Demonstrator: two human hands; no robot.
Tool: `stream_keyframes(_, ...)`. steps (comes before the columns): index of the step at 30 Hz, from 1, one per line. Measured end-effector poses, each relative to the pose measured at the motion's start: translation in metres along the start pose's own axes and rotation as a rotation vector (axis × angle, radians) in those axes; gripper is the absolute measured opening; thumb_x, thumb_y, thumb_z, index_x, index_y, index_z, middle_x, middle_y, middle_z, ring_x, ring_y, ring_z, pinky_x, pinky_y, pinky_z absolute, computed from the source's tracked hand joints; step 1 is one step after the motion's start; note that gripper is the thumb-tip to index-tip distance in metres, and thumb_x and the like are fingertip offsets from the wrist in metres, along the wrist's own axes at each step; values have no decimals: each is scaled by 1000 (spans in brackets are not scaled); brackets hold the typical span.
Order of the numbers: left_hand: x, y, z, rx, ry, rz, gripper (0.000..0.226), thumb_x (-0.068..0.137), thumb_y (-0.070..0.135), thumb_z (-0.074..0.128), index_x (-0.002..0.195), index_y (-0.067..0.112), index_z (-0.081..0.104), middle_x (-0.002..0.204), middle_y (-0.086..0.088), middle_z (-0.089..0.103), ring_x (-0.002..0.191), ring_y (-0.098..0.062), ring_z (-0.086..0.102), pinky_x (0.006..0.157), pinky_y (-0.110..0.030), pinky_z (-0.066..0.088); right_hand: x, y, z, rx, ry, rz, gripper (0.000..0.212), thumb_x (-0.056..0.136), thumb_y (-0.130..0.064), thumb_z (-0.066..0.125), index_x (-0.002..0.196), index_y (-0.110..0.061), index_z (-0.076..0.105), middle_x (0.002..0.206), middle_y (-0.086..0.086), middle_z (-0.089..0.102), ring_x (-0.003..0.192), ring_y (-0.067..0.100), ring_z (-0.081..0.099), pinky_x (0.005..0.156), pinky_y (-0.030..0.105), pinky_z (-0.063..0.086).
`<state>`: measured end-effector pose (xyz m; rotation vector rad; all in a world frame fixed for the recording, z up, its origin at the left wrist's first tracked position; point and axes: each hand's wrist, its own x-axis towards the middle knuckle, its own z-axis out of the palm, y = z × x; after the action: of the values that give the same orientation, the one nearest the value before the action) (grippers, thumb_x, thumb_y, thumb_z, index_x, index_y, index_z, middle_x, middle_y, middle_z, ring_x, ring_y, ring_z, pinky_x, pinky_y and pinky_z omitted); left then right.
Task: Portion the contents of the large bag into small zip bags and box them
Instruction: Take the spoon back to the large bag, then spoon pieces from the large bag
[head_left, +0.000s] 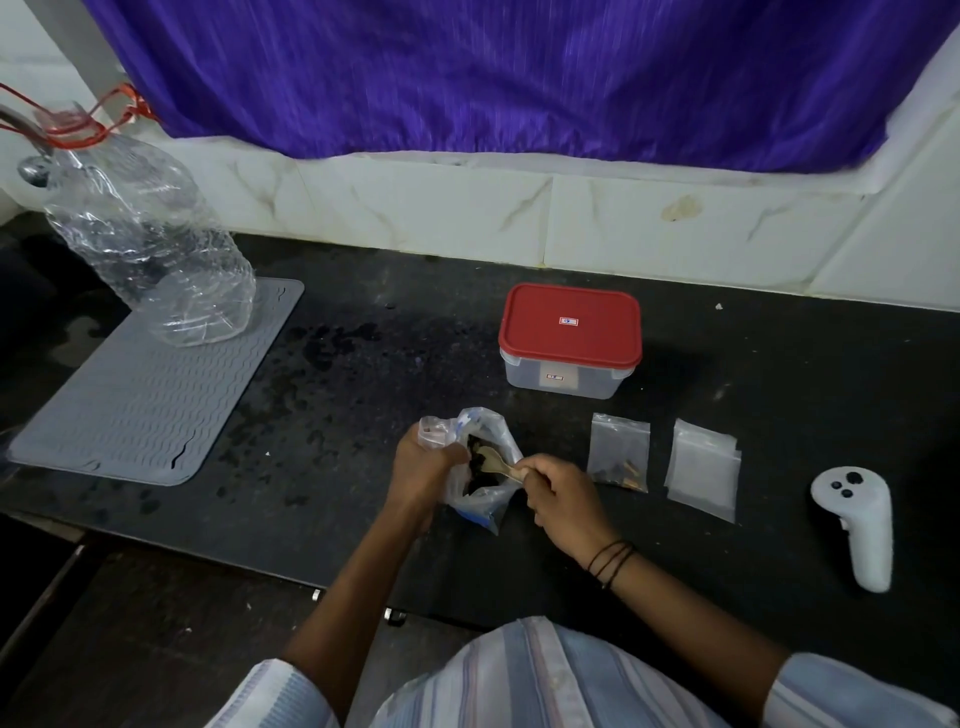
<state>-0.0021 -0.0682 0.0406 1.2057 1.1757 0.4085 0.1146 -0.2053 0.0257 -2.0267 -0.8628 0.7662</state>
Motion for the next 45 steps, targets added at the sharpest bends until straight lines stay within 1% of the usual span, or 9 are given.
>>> stream_keyframes(4, 0, 1, -1, 104, 16, 21, 51, 59, 18, 71, 109, 16, 62, 100, -11, 73, 91, -28, 73, 79, -55, 61, -6, 0, -2, 37, -14, 10, 22, 99, -16, 48, 104, -20, 69, 65, -12, 58, 54, 0, 54, 57, 19, 46)
stream_keyframes(13, -2, 2, -7, 236, -10, 111, 66, 49, 46, 77, 108, 24, 56, 107, -6, 66, 97, -24, 68, 82, -52, 60, -9, -6, -8, 135, 82, 20, 22, 98, -15, 50, 98, -23, 71, 64, -13, 57, 58, 1, 52, 57, 22, 43)
stream_keyframes(17, -10, 6, -12, 333, 81, 283, 37, 72, 33, 82, 94, 24, 54, 98, -4, 63, 87, -18, 65, 74, -41, 58, -17, -13, -29, 204, 153, 25, 21, 97, -15, 52, 96, -23, 72, 62, -6, 58, 56, 10, 52, 54, 32, 44)
stream_keyframes(21, -18, 7, -16, 410, 152, 492, 30, 79, 24, 80, 91, 23, 53, 88, 3, 61, 75, -6, 59, 62, -14, 44, -28, -31, -51, 348, 165, 33, 23, 96, -11, 52, 94, -22, 72, 58, -3, 54, 51, 9, 47, 48, 24, 40)
stream_keyframes(27, -21, 7, -12, 546, 89, 652, 34, 78, 16, 79, 93, 26, 51, 89, 7, 57, 77, -2, 55, 64, -11, 43, -36, -68, -66, 437, 78, -58, 26, 96, -8, 51, 92, -21, 73, 56, 1, 50, 50, 11, 43, 45, 23, 35)
stream_keyframes(33, -29, 13, -2, 608, 99, 833, 57, 75, 11, 75, 88, 58, 46, 82, 18, 50, 74, -2, 53, 65, -12, 40, -38, -83, -61, -14, 85, -296, 20, 93, -13, 58, 91, -27, 72, 66, -7, 63, 59, 8, 56, 51, 19, 43)
stream_keyframes(38, -23, 3, 0, 680, 69, 874, 26, 81, 20, 75, 84, 23, 50, 82, 4, 54, 71, -7, 52, 64, -13, 38, -38, -97, -53, -608, 35, -596, 6, 90, -15, 61, 88, -17, 66, 74, -8, 52, 61, 5, 48, 52, 20, 36)
stream_keyframes(41, -23, 3, 0, 654, 79, 850, 23, 83, 24, 74, 87, 27, 51, 84, 9, 54, 73, -3, 52, 65, -11, 37, -40, -96, -50, -830, 136, -764, 19, 75, -5, 70, 92, -14, 67, 78, 0, 53, 64, 12, 47, 50, 22, 33)
stream_keyframes(45, -24, 7, -8, 502, 178, 693, 31, 82, 26, 76, 91, 33, 47, 87, 11, 58, 78, -2, 57, 63, -12, 39, -38, -88, -52, -754, 307, -845, 17, 96, -14, 52, 101, -9, 67, 84, 4, 56, 69, 15, 50, 56, 26, 45)
